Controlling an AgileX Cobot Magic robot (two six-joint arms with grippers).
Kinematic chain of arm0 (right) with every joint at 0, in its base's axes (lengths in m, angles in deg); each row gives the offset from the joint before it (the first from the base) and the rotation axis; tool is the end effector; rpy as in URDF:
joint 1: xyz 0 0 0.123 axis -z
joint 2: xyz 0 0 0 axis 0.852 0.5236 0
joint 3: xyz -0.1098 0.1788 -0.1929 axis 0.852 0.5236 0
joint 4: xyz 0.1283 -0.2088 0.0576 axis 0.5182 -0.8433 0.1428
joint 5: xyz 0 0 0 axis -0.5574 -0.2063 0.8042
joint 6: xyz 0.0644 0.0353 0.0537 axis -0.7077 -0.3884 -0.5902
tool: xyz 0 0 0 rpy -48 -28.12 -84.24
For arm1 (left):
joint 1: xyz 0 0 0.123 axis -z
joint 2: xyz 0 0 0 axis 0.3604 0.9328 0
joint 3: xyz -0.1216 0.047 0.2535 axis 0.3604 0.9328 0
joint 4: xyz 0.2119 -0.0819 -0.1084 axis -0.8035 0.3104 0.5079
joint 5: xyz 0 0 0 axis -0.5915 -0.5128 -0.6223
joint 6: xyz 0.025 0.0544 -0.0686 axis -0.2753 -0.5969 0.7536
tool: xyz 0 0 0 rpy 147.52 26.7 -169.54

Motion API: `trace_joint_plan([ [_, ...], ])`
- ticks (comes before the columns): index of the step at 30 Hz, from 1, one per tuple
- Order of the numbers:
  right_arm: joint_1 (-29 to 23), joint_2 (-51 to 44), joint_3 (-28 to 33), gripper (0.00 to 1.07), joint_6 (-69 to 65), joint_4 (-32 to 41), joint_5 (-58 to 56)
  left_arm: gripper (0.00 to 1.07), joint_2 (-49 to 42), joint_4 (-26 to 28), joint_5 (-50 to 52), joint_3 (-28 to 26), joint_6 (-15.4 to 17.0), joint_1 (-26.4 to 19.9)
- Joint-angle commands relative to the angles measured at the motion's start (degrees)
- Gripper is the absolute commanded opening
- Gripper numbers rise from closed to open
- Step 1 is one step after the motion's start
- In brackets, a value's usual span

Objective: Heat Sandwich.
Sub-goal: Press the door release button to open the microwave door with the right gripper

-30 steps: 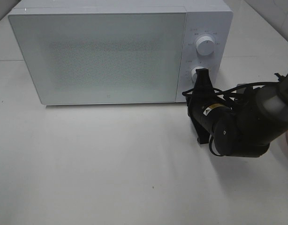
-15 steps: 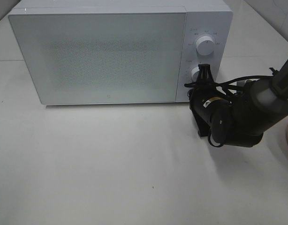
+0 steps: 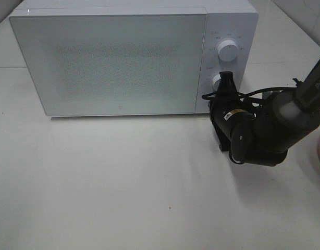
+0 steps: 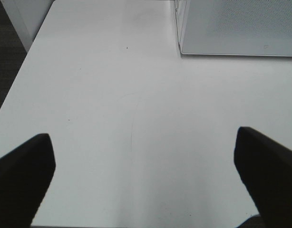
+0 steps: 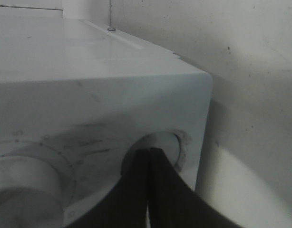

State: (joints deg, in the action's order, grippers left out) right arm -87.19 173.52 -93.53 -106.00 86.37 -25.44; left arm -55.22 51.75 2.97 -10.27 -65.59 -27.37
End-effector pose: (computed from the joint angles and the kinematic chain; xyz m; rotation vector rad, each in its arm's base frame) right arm 0.3378 0.1391 0.0808 1.3399 1.4798 1.0148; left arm -0.0082 -0.0087 0.2807 -0.0389 2.0434 -0.0068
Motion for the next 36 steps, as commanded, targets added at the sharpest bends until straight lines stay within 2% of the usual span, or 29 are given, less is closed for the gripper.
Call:
trace_joint_plan([
  [1, 0.8, 0.9, -5.3, 0.0, 1.1, -0.8, 12.1, 0.98, -1.0, -0.1, 0.9, 0.1, 0.1, -0.1],
  [8, 2.1, 2.8, -9.2, 0.0, 1.5, -2.5, 13.4, 0.98, -1.0, -0.1, 0.9, 0.1, 0.1, -0.1],
  [26, 2.1, 2.8, -9.2, 0.0, 1.6, -4.6, 11.0, 0.98, -1.0, -0.1, 0.9, 0.1, 0.1, -0.1],
  [36, 2.1, 2.8, -9.2, 0.0, 0.9, -5.0, 4.1, 0.98, -1.0, -0.1, 0.9, 0.1, 0.1, -0.1],
])
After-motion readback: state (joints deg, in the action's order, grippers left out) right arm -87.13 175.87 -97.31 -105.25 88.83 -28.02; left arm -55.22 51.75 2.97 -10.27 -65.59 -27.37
